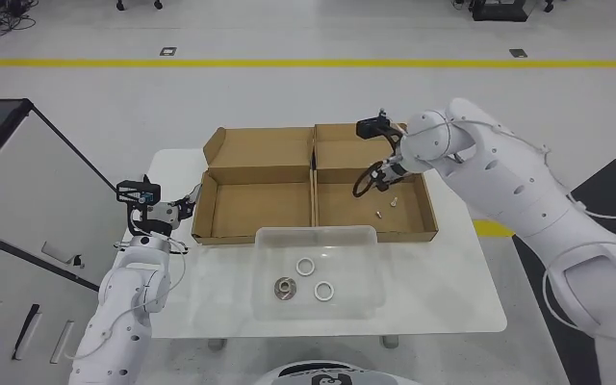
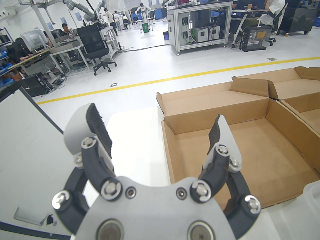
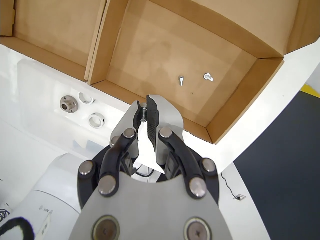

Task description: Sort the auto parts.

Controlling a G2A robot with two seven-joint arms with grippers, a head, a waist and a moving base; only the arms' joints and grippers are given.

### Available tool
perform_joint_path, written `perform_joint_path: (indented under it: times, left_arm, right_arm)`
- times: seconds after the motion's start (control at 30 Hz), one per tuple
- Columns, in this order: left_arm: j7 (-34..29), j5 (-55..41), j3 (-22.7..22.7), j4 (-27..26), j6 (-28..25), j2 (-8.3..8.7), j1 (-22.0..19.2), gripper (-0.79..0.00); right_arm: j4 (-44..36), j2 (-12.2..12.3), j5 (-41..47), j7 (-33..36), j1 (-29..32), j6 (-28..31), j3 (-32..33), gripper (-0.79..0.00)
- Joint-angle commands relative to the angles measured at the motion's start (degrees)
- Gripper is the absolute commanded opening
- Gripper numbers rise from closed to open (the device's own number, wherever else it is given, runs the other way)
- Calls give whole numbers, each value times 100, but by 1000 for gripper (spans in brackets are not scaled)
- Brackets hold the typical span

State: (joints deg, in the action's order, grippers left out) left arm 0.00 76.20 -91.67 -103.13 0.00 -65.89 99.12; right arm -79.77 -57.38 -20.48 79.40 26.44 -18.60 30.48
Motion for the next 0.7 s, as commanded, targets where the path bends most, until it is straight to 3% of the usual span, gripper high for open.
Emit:
perform_joint_path:
  times: [0.0,0.27,0.67]
  left_arm:
    - [0,0,0,0,0,0,0,0]
    - [0,0,0,0,0,0,0,0]
    - [0,0,0,0,0,0,0,0]
  right_arm:
    - [332,-137,9,-76,-87,-48,-166,-785]
    - [1835,-860,196,-527,-360,-129,-815,-785]
    - [3676,-1817,498,-999,-463,362,-1279,-785]
